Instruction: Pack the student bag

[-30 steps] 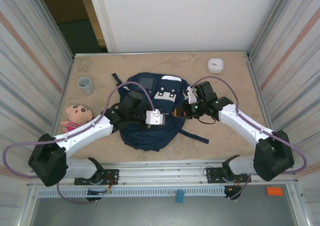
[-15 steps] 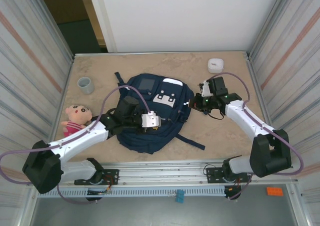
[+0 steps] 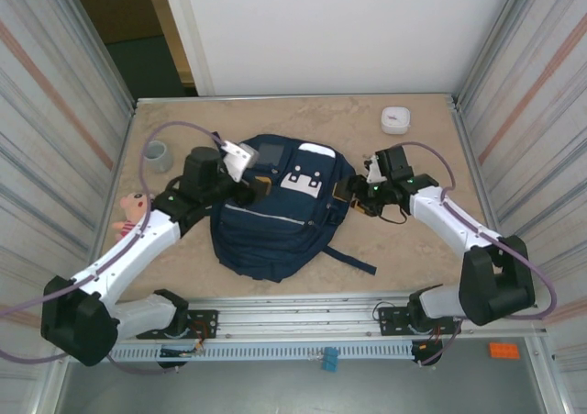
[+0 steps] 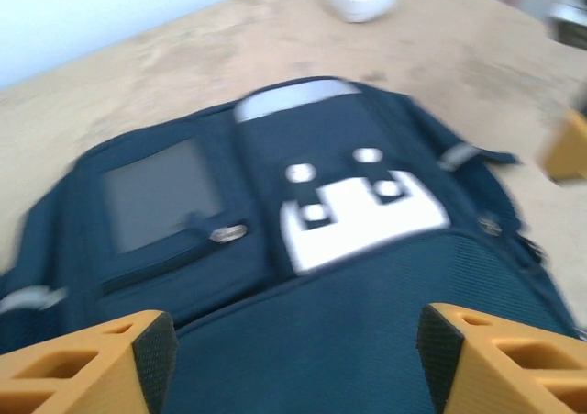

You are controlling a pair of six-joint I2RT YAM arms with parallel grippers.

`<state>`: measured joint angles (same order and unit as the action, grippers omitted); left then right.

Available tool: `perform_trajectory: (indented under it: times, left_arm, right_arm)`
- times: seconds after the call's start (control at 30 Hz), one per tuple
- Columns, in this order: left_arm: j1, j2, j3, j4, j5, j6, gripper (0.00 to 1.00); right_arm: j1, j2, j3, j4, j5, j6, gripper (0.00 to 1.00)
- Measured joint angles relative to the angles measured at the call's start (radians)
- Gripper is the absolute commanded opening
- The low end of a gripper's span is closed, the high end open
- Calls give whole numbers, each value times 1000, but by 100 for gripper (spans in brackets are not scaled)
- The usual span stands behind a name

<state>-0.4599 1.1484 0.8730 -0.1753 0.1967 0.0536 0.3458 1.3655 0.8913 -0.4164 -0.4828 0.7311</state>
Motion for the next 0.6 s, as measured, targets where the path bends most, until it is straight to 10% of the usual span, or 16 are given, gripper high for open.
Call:
perform_trajectory:
  times: [0.33, 0.6]
  left_arm:
    - [16, 119, -217, -48, -127, -192, 71]
    - [-275, 160, -257, 31, -299, -343, 71]
  right_arm:
    - [58, 259, 33, 61, 45, 48, 60]
    - [-24, 377, 108, 92, 2, 27, 59]
